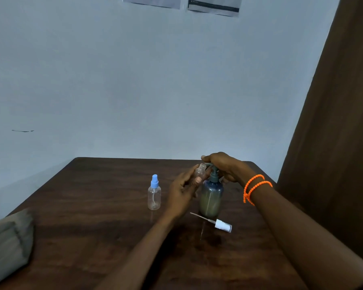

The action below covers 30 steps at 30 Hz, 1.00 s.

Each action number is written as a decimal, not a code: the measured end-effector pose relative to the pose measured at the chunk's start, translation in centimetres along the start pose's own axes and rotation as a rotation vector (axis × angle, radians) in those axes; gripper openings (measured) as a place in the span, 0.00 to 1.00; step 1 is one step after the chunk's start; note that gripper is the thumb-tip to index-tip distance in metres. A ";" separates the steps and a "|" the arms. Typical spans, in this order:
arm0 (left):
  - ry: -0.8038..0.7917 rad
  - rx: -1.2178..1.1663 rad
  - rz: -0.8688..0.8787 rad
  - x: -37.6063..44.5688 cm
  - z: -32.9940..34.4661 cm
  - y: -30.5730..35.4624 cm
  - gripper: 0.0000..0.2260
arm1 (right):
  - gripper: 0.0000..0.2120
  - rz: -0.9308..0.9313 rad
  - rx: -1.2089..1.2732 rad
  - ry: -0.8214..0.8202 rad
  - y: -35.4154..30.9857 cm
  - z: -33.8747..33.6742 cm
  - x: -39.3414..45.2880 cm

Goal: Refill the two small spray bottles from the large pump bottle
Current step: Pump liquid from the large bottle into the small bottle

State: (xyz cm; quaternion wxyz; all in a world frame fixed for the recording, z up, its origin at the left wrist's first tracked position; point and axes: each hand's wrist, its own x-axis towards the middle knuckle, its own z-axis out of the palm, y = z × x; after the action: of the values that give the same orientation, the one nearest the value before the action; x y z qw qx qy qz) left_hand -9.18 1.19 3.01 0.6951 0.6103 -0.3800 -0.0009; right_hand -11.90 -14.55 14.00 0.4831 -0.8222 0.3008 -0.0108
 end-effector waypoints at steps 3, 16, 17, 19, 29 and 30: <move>0.017 -0.025 -0.010 0.2 -0.1 0.2 0.19 | 0.18 -0.002 -0.004 -0.008 -0.1 0.1 -0.1; 0.180 -0.169 -0.068 0.3 -0.3 -0.8 0.11 | 0.21 -0.021 -0.022 -0.045 0.1 0.1 0.4; 0.180 -0.199 -0.080 0.3 -0.3 -0.9 0.11 | 0.21 -0.025 -0.024 -0.047 0.1 0.1 0.5; 0.170 -0.229 -0.077 0.4 -0.1 -0.9 0.11 | 0.20 -0.038 -0.037 -0.032 0.0 0.3 0.6; 0.083 -0.470 -0.188 0.9 -0.1 -1.6 0.26 | 0.10 -0.069 -0.069 0.029 -0.3 0.4 0.3; 0.083 -0.517 -0.212 0.9 -0.1 -1.9 0.26 | 0.09 -0.074 -0.074 0.039 -0.2 0.4 0.3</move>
State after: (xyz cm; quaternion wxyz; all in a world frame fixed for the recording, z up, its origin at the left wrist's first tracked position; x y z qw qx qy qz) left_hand -7.60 0.34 1.86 0.8387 0.4485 -0.2726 -0.1454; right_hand -11.41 -14.28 13.89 0.4458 -0.8496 0.2798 -0.0338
